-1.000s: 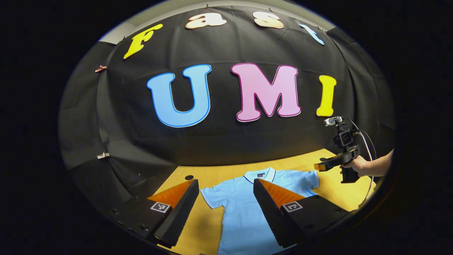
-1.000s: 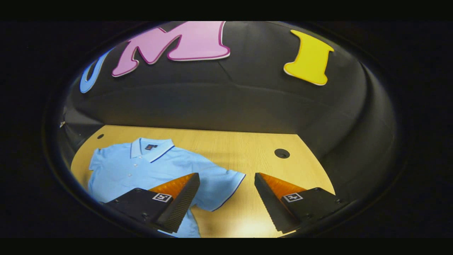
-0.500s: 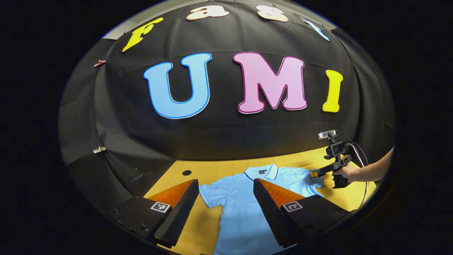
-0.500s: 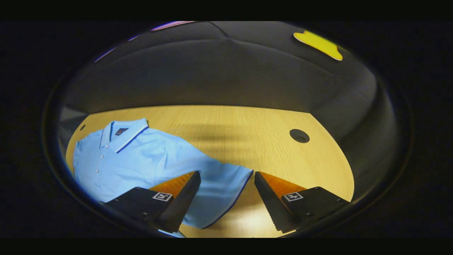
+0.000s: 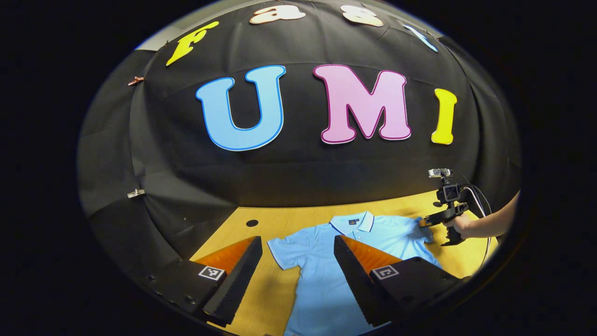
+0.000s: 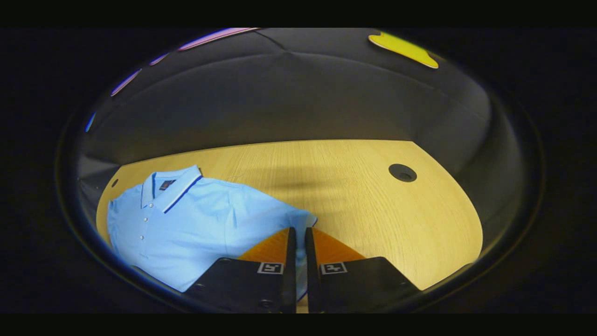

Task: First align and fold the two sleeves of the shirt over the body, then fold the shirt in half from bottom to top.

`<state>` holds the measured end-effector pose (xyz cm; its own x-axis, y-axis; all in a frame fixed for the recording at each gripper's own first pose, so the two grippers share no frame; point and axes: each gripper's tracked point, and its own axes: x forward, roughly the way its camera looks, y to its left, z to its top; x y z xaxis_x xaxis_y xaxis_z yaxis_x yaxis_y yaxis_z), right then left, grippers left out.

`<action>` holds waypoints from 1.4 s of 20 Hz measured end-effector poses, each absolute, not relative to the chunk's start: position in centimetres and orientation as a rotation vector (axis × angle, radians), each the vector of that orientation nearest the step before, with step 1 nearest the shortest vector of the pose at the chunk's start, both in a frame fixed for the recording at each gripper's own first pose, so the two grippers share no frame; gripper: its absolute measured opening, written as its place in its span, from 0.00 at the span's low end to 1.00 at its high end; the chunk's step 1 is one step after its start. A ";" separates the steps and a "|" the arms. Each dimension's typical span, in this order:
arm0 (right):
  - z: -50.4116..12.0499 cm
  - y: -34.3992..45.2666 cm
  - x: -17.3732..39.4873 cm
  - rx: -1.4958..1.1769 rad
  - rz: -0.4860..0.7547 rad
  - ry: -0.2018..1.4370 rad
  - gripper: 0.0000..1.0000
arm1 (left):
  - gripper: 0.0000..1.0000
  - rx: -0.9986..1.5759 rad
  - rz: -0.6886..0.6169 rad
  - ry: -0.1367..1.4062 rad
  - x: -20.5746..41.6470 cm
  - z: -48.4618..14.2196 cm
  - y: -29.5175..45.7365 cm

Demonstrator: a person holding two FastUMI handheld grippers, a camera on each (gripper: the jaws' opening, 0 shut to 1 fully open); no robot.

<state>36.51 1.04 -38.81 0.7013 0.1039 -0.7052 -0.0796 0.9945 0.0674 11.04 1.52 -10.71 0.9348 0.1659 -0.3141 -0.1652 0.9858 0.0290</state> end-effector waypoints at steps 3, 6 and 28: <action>-39.1 1.9 36.3 0.066 0.090 0.806 0.01 | 0.99 -0.005 0.183 0.327 10.3 -11.3 2.0; -37.3 2.9 36.4 0.051 0.099 0.774 0.12 | 0.99 -0.007 0.204 0.327 9.5 -11.3 2.9; -29.0 22.2 27.0 -0.158 0.458 0.583 0.97 | 0.99 -0.078 0.198 0.341 13.8 -16.7 6.5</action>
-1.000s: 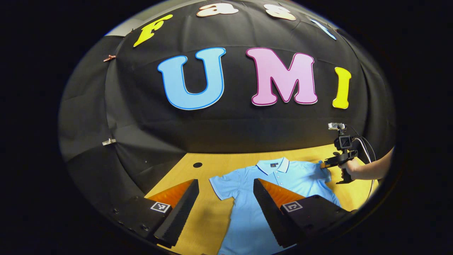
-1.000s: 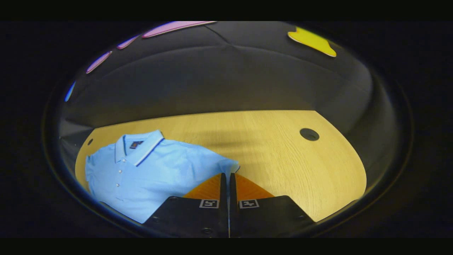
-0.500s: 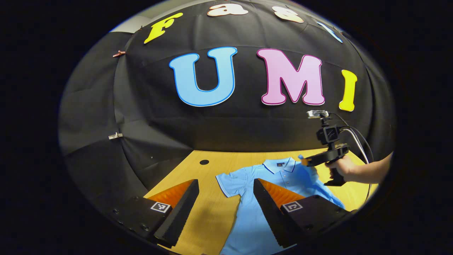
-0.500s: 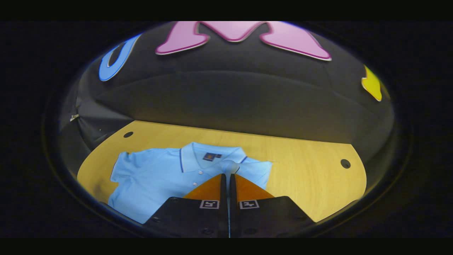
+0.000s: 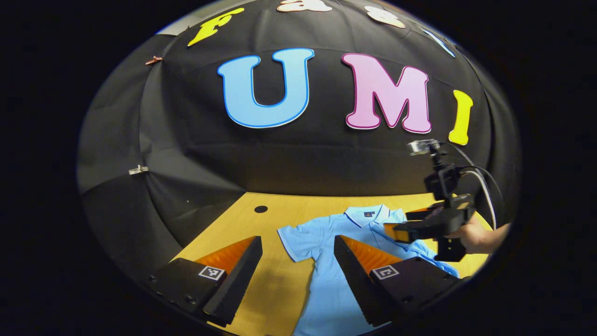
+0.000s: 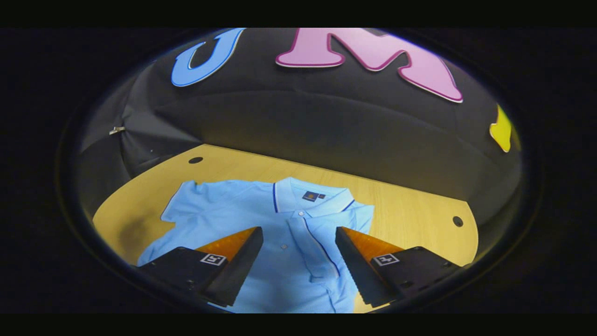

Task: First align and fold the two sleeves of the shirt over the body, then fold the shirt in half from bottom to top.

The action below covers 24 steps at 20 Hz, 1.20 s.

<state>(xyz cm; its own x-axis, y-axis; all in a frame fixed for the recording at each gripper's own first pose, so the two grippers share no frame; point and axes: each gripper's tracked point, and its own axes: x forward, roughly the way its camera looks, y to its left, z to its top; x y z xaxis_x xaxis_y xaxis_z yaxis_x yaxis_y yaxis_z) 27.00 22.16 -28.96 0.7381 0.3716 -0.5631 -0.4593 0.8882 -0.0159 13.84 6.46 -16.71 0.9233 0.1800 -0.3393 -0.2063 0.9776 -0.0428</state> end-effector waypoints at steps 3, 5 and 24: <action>-28.1 18.6 26.2 -0.136 0.422 0.562 0.96 | 0.99 -0.099 0.166 0.359 17.9 -18.8 7.2; -28.1 16.4 25.9 -0.129 0.399 0.561 0.96 | 0.99 -0.090 0.143 0.392 20.6 -20.8 7.7; -28.4 7.8 22.9 -0.031 0.293 0.481 0.98 | 0.92 -0.122 0.135 0.625 35.9 -37.7 13.3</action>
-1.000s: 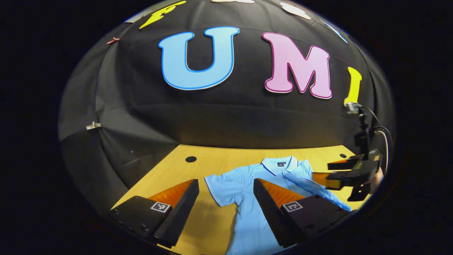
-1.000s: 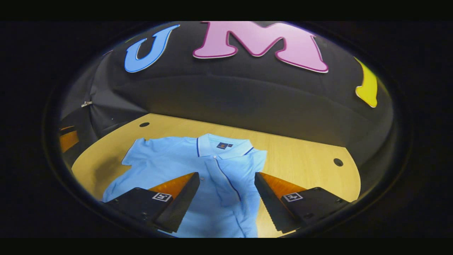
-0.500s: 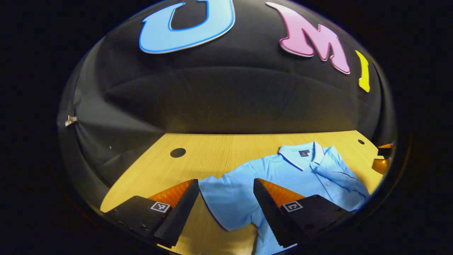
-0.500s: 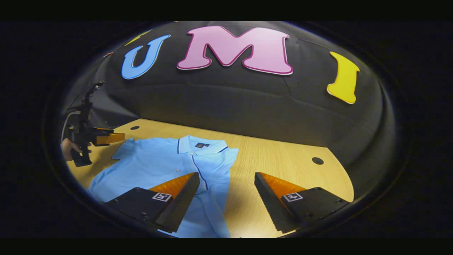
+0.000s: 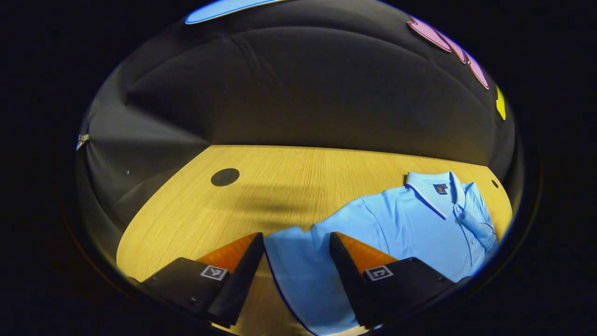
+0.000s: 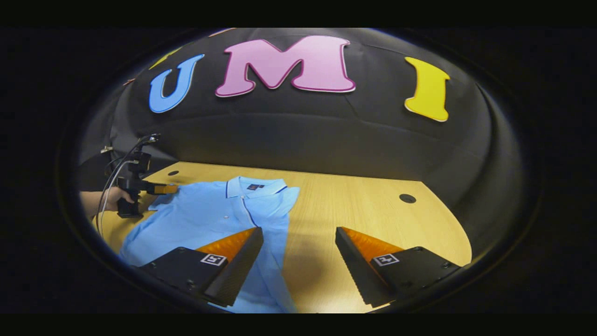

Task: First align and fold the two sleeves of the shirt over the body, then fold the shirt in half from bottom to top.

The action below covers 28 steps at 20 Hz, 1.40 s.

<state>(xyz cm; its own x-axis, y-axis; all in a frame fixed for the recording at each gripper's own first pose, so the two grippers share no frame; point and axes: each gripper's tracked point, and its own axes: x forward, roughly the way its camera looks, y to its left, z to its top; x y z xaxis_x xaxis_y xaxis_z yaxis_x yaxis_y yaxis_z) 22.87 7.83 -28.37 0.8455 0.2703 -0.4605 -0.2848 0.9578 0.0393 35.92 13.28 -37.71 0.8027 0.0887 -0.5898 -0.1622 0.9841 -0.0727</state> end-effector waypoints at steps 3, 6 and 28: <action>-28.7 6.9 22.5 -0.009 0.273 0.496 0.98 | 0.49 -0.106 0.075 0.640 36.2 -37.5 11.7; -29.4 6.2 21.9 0.011 0.260 0.517 0.98 | 0.06 -0.069 0.060 0.649 36.4 -37.3 10.9; -26.9 1.5 4.9 0.044 0.157 0.686 0.98 | 1.00 -0.080 -0.166 0.483 22.9 -21.7 -6.1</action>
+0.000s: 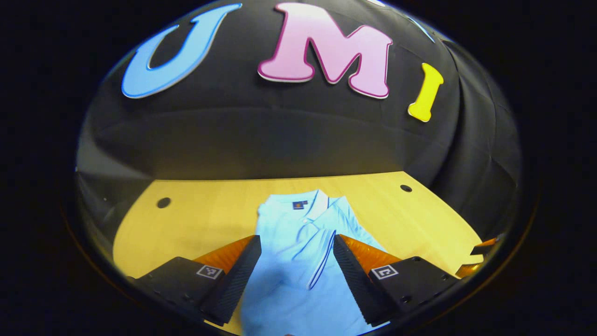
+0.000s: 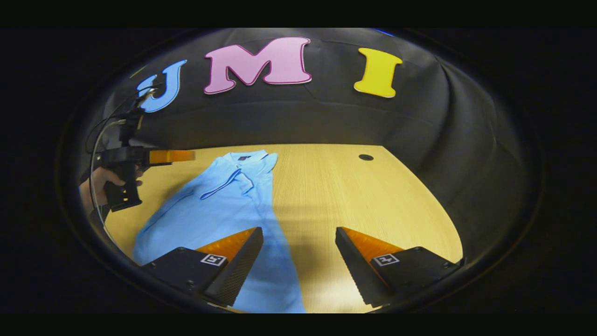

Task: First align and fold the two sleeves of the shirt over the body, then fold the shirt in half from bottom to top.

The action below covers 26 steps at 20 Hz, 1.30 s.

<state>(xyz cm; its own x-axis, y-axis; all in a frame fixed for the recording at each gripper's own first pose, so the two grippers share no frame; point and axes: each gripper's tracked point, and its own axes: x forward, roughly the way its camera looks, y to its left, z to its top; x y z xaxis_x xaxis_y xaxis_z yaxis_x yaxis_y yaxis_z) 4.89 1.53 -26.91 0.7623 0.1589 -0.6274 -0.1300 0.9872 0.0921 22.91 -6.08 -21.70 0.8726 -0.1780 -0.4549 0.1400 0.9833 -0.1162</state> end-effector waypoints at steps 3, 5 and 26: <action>-26.5 2.0 0.7 0.060 0.161 0.725 0.98 | 0.99 -0.060 -0.137 0.499 15.0 -20.9 -3.1; -26.7 2.3 -1.7 0.045 0.166 0.748 0.97 | 0.98 -0.068 -0.121 0.530 9.1 -21.4 -1.8; -36.9 3.7 -7.9 0.029 0.081 0.907 0.98 | 1.00 -0.036 -0.090 0.856 -6.6 -37.1 -1.6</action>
